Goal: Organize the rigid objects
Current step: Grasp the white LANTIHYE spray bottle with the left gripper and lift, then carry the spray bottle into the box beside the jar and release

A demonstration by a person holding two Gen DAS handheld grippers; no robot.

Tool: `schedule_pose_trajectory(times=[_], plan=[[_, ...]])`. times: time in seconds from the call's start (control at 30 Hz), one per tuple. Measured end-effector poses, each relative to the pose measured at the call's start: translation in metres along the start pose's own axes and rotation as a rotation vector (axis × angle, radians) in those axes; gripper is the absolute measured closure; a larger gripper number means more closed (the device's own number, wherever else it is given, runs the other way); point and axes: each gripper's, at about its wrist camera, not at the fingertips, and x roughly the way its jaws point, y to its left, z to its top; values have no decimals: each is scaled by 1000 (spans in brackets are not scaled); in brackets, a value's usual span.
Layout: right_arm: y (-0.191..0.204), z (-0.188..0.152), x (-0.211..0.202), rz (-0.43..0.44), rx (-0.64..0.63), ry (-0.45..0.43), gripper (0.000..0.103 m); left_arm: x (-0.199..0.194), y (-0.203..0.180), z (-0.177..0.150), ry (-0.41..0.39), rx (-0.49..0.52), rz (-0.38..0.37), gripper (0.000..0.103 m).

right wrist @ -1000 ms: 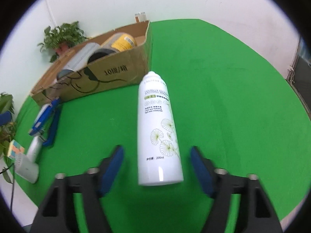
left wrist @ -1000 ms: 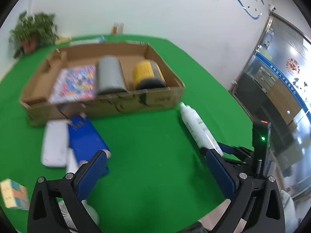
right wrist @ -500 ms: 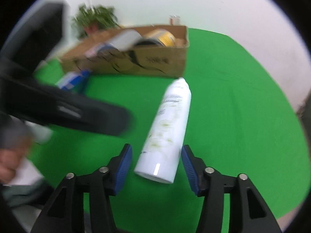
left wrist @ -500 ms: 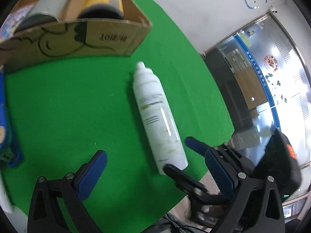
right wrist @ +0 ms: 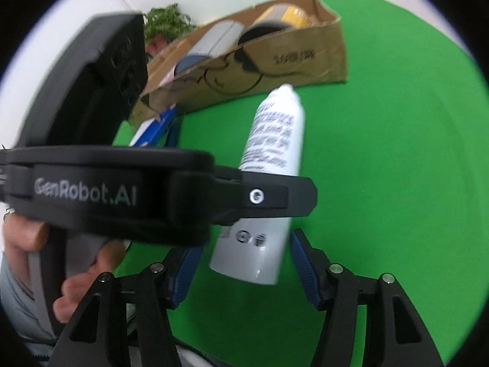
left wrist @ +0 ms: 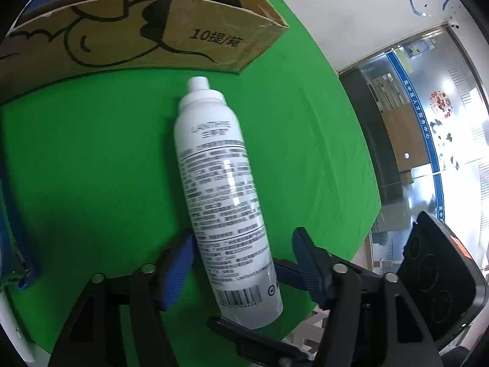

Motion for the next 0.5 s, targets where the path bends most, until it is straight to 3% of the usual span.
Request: schedule_pose_trajectory(times=[0.1, 0.17, 0.3, 0.5], plan=[[6, 1, 2, -35, -23, 7, 52, 2, 1, 2, -5, -8, 3, 50], [6, 3, 2, -47, -30, 14, 53, 4, -1, 2, -10, -4, 30, 57], [12, 3, -1, -71, -49, -10, 53, 3, -14, 1, -44, 6, 38, 58], [29, 16, -41, -78, -118, -164, 53, -47, -56, 12, -175, 84, 19, 58]])
